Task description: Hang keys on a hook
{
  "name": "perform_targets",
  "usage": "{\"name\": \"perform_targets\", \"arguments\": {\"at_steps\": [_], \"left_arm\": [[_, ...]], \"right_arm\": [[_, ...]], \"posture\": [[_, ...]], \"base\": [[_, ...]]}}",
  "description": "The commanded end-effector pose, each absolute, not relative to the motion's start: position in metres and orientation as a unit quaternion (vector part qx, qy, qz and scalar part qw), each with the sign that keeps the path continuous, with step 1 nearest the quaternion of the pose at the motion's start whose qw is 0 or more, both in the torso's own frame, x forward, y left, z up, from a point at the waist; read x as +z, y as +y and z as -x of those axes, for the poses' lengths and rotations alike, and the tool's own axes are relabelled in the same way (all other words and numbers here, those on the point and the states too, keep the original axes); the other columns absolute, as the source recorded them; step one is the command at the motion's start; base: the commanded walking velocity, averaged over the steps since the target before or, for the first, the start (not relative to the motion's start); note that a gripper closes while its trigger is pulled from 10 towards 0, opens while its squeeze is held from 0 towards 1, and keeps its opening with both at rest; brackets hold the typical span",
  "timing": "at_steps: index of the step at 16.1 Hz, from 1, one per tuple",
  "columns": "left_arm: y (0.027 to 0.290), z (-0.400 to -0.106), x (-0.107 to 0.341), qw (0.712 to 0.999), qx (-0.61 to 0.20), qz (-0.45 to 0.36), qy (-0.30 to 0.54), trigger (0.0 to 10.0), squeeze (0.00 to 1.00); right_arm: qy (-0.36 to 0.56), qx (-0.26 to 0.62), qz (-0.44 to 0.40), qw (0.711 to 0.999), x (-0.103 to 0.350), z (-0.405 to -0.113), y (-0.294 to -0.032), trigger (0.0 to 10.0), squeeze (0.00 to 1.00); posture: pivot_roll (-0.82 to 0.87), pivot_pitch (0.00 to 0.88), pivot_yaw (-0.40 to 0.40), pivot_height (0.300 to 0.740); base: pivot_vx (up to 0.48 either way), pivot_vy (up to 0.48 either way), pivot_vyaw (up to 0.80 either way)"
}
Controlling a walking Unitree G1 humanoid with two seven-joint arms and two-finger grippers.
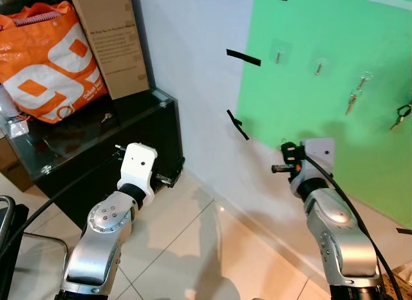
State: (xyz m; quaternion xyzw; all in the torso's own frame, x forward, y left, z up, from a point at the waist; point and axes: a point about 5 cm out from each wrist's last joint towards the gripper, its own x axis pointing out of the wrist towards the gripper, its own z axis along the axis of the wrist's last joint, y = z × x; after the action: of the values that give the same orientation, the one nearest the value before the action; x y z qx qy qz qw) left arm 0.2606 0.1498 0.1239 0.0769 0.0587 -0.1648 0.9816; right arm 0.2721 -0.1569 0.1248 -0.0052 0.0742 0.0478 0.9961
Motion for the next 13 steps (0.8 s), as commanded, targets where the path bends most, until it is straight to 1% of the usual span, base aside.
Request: {"name": "perform_targets", "arguments": {"at_steps": [1,6,10,13], "left_arm": [[0.1509,-0.2594,0.1268,0.982,-0.163,-0.082,0.057,10.0,0.12],[0.1495,-0.2591,0.1298,0.978,-0.176,-0.097,0.053,10.0,0.13],[0.1489,-0.2591,0.1310,0.977,-0.182,-0.098,0.052,10.0,0.13],[0.1492,-0.2597,0.1316,0.977,-0.183,-0.099,0.052,10.0,0.13]], "right_arm": [[0.065,0.056,0.002,0.996,0.1293,-0.2748,-0.1551,10.0,0.00],[0.056,0.063,-0.002,0.996,0.1335,-0.2790,-0.1538,10.0,0.00],[0.053,0.066,-0.002,0.996,0.1345,-0.2798,-0.1524,10.0,0.00],[0.049,0.065,-0.002,0.997,0.1361,-0.2805,-0.1522,10.0,0.00]], "posture": [[0.07,0.000,-0.017,0.740],[0.07,0.000,-0.018,0.740],[0.07,0.000,-0.015,0.740],[0.07,0.000,-0.012,0.740]], "base": [[0.244,0.000,0.00],[0.247,0.000,0.00],[0.263,0.000,-0.73],[0.269,0.000,0.00]]}}
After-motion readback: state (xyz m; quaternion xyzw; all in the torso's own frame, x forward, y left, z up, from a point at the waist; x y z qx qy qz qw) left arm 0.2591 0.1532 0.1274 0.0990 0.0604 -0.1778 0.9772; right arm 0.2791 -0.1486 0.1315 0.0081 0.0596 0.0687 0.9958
